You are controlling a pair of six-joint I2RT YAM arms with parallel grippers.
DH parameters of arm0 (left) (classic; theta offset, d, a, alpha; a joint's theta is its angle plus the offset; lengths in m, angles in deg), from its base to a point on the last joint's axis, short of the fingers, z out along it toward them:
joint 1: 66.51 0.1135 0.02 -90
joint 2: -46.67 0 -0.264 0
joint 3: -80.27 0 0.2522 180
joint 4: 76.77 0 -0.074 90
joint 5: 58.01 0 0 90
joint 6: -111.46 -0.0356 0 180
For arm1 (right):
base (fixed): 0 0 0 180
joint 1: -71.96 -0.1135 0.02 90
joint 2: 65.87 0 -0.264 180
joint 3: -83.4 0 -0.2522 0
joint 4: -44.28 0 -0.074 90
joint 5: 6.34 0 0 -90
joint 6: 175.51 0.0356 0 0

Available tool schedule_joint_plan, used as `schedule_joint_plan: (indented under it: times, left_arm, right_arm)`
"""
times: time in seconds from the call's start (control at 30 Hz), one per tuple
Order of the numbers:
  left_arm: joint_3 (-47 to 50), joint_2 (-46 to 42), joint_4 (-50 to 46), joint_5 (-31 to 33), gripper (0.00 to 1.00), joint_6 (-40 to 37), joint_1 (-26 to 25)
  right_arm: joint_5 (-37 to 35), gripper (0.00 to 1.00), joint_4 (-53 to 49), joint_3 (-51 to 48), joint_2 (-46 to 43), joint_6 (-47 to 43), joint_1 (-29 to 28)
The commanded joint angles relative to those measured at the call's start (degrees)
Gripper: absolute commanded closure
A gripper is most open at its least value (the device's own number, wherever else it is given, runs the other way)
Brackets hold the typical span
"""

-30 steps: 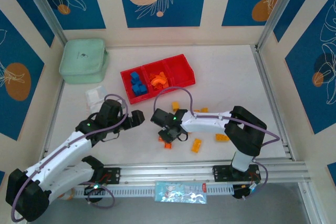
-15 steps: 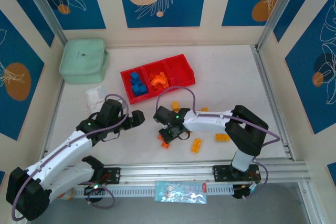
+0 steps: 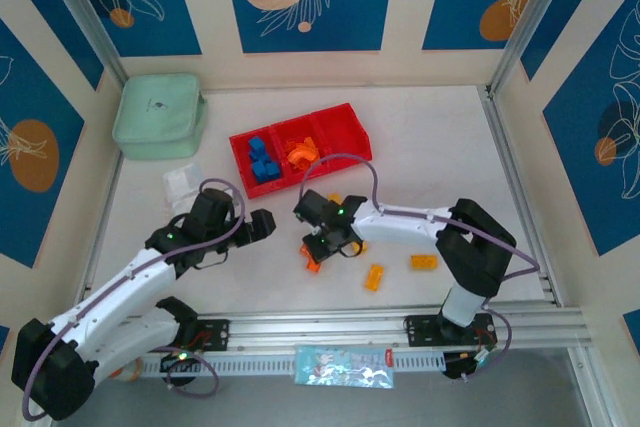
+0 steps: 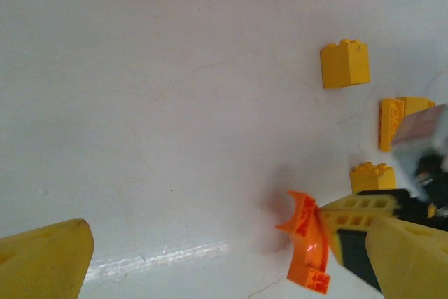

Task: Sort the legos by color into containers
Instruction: Pick up the lego from the bottom-center of the table, then place the lego in the container.

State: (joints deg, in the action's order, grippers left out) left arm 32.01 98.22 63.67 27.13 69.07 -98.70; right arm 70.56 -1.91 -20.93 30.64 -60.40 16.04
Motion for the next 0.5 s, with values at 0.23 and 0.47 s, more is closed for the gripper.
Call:
schedule_joint_plan:
  times: [0.23, 0.47]
  left_arm:
    - [-11.0, 4.7, -2.8, 3.0, 0.01, -7.4, 4.4]
    - [-15.4, 10.1, -2.1, 2.3, 0.01, -10.1, 6.9]
  right_arm:
    - [-3.8, 1.0, 1.1, 16.3, 5.0, -1.8, 11.4]
    - [-8.0, 1.0, -0.7, 36.2, 19.8, -4.4, 16.8]
